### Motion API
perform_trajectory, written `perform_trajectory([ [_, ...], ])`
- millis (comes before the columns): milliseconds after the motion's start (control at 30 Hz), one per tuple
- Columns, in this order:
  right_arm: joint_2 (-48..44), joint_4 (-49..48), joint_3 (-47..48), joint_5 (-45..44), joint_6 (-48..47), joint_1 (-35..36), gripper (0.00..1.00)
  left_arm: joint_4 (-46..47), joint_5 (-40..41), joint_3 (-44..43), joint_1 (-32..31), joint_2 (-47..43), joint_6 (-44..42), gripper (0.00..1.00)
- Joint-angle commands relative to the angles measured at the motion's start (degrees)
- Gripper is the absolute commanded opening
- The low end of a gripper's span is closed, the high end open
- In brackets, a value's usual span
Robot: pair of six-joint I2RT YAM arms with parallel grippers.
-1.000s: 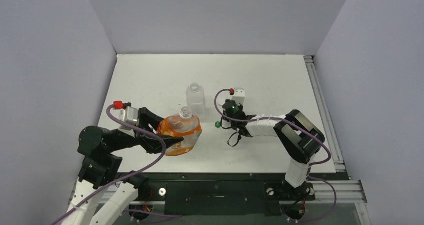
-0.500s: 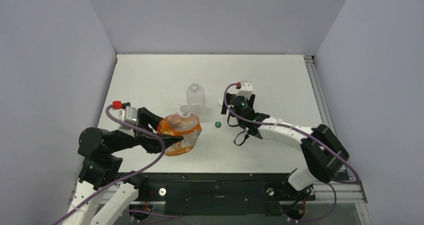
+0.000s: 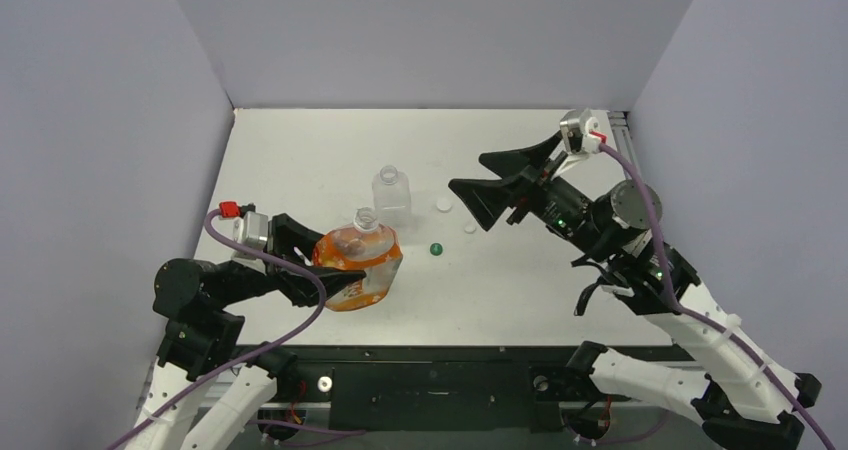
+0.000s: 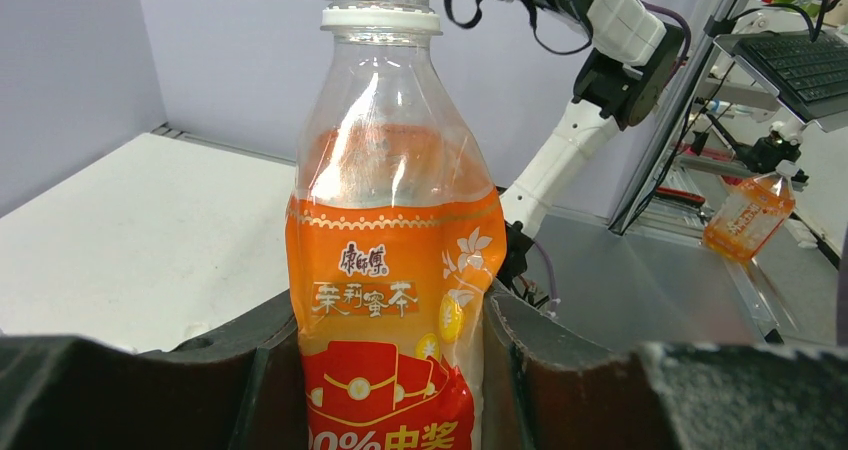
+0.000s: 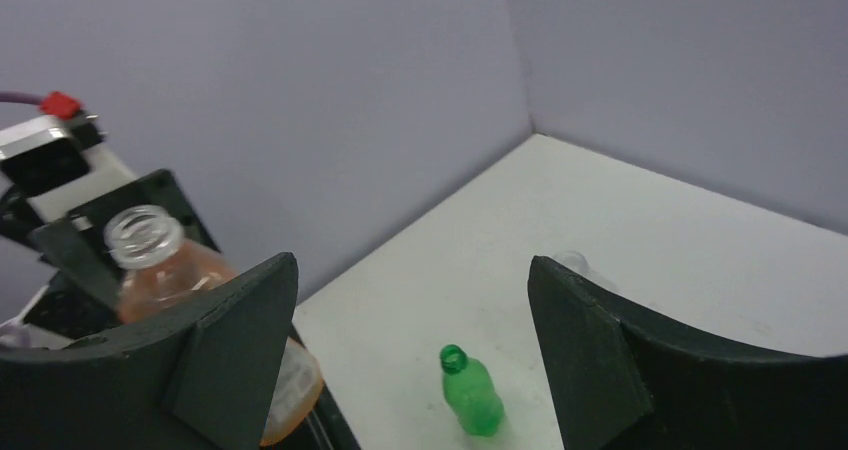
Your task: Unscrew the bottle caps
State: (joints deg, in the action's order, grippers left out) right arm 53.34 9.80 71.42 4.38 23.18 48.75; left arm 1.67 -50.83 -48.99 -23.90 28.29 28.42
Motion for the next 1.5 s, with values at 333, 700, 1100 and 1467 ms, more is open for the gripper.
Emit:
perform_trajectory([
  [333,11.80,4.02,16.25,21.04,-2.77,12.62,0.81,3.30,-3.10,-0.92,0.14,0.32,1.95,0.00],
  [700,17.64,-0.02,19.06,21.13,-1.60,17.06,0.76,3.66,-3.73,-0.72,0.05,0.33,2.94,0.00],
  [1100,18.38,-0.74,17.48,19.63,-0.51,18.72,0.15,3.84,-2.87,-1.32,0.15,0.27,3.23,0.00],
  [1467,21.34,14.02,24.23,-0.73,-7.36,17.97,0.00,-7.18,8.15,-0.78,0.15,-1.50,0.50,0.97],
])
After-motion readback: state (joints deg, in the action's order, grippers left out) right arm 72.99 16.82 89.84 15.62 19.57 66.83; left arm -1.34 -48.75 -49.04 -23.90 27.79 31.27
